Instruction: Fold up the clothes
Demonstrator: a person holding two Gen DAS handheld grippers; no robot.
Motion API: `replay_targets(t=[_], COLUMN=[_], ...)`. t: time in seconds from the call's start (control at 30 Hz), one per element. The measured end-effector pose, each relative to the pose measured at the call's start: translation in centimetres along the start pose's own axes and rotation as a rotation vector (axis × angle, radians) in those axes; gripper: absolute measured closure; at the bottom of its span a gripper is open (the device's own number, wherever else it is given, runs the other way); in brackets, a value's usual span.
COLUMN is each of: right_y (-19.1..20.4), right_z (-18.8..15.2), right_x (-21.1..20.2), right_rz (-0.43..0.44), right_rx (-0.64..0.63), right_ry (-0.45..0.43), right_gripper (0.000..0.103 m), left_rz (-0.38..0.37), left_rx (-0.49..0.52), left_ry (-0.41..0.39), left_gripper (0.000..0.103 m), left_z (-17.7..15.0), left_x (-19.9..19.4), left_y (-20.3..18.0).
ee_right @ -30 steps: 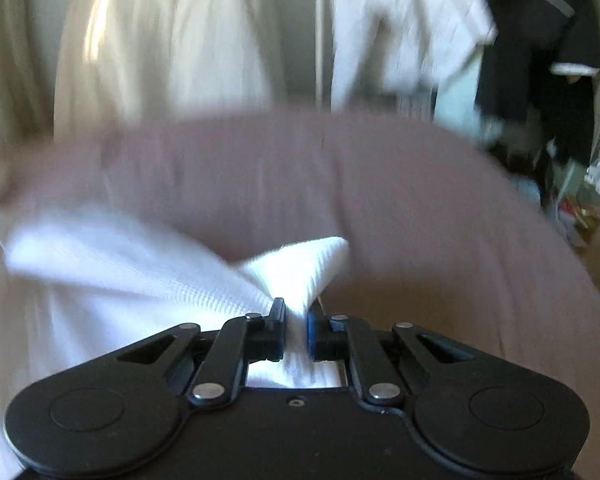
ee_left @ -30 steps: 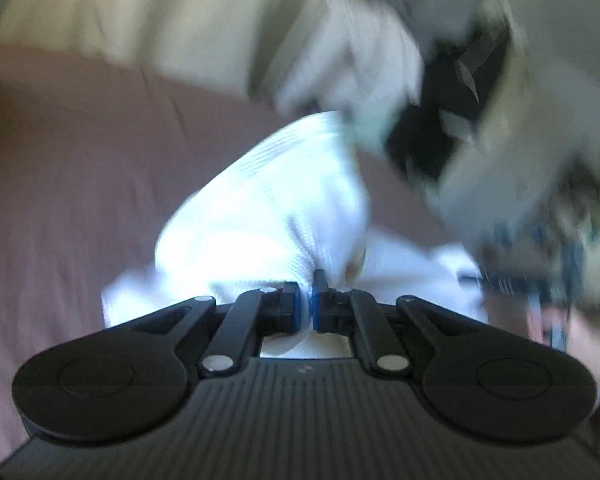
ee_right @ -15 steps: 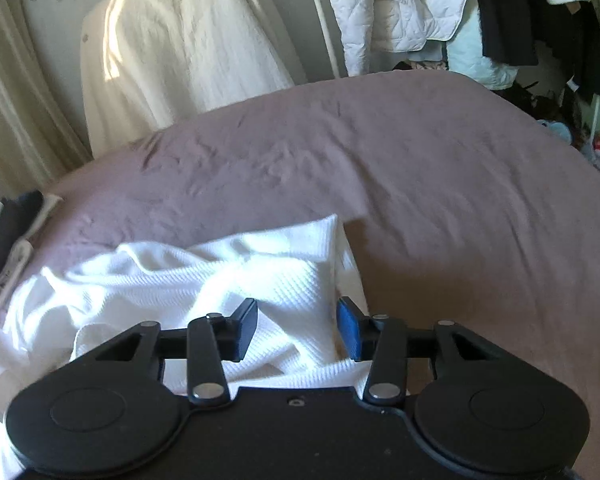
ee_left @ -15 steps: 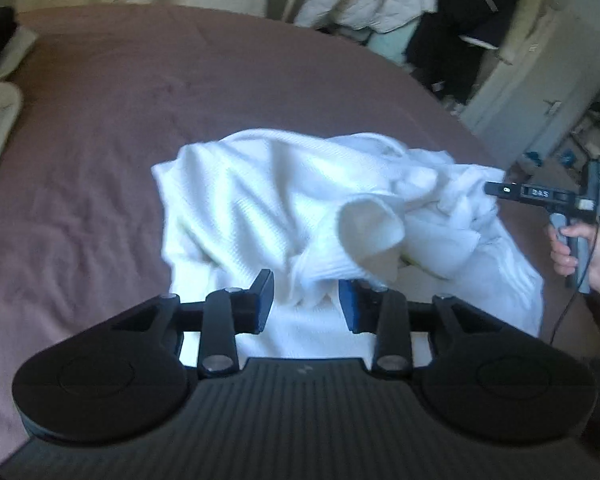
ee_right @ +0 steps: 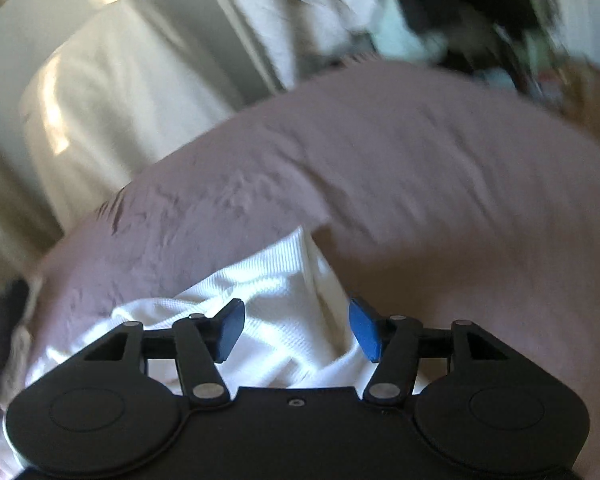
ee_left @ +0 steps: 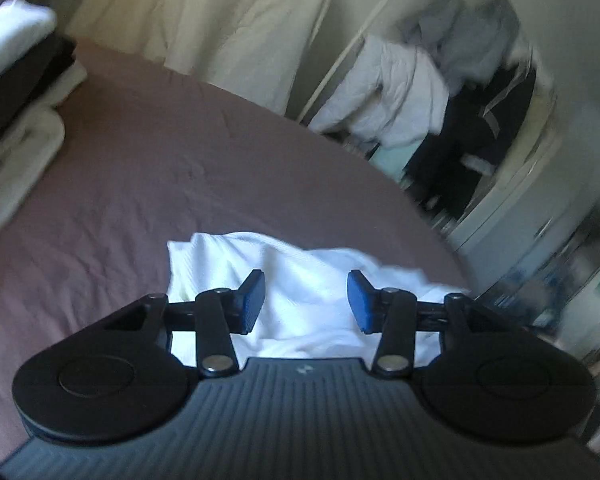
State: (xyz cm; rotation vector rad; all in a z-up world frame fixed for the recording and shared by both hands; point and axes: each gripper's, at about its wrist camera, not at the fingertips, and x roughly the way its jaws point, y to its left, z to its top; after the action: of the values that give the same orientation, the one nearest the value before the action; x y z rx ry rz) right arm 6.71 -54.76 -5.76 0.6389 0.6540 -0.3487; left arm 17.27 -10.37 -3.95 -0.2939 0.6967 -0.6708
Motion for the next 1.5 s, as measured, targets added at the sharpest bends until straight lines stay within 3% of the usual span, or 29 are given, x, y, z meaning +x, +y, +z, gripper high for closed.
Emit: replay_targets(t=[0.13, 0.27, 0.4, 0.43, 0.47, 0.53, 0.6, 0.67, 0.73, 0.8, 0.87, 0.93, 1.03, 1.17, 1.4, 1.5], right_y=[1.1, 2.5, 2.7, 2.3, 1.8, 0.6, 0.2, 0.8, 2.2, 3.9, 5.5, 6.1, 5.6, 5.2, 8.5, 10.4], right_z=[-0.9, -1.9, -2.3, -2.1, -1.9, -1.7, -1.6, -1.2, -0.9, -0.8, -1.3, -2.0, -2.3, -2.5, -4.2, -5.0], right_x=[-0.4, -0.8, -0.5, -0.2, 0.3, 1.3, 1.5, 0.9, 0.0, -0.4, 0.0, 0.2, -0.9, -1.7, -0.2, 2.7], right_rz=[-0.004, -0.007, -0.057, -0.090, -0.113, -0.101, -0.046, 0.006, 0.028, -0.021, -0.170, -0.249, -0.126, 0.020, 0.056, -0.030], right_rx=[-0.001, -0.027, -0.016, 0.003, 0.028, 0.104, 0.166, 0.153, 0.046, -0.152, -0.366, -0.461, -0.376, -0.295, -0.446, -0.579], right_ry=[-0.011, -0.037, -0.033, -0.019, 0.009, 0.067, 0.063, 0.029, -0.030, -0.072, -0.099, -0.111, -0.101, -0.068, 0.006, 0.114], right_gripper=[0.040, 0.036, 0.033, 0.033, 0.033, 0.033, 0.033, 0.033, 0.033, 0.034, 0.039, 0.039, 0.039, 0.038, 0.038, 0.038], left_rz=[0.015, -0.014, -0.063, -0.032, 0.024, 0.103, 0.150, 0.158, 0.185, 0.193, 0.198, 0.226, 0.262, 0.267, 0.290, 0.307], left_rx=[0.168, 0.280, 0.319, 0.345, 0.381, 0.345, 0.264, 0.182, 0.145, 0.069, -0.091, -0.156, -0.182, -0.183, -0.163, -0.155], left_ry=[0.100, 0.169, 0.274, 0.315, 0.348, 0.366, 0.346, 0.247, 0.115, 0.016, 0.041, 0.102, 0.185, 0.200, 0.120, 0.101], left_gripper=[0.044, 0.044, 0.021, 0.024, 0.034, 0.096, 0.095, 0.095, 0.095, 0.095, 0.095, 0.095, 0.096, 0.096, 0.096, 0.096], left_z=[-1.1, -2.2, -2.8, -3.2, -3.8, -4.0, -3.5, -2.0, -0.8, 0.1, -0.5, -2.3, -5.1, -6.8, -5.1, -4.9], left_x=[2.5, 4.4, 5.8, 6.6, 7.6, 8.6, 8.6, 6.0, 1.9, -1.8, -3.2, -3.1, -2.3, -2.0, -3.2, -3.5], left_y=[-2.4, -4.4, -5.6, -5.9, -6.0, -5.4, -4.4, -3.9, -3.4, -2.3, 0.6, 2.4, 3.4, 3.2, 3.0, 2.8])
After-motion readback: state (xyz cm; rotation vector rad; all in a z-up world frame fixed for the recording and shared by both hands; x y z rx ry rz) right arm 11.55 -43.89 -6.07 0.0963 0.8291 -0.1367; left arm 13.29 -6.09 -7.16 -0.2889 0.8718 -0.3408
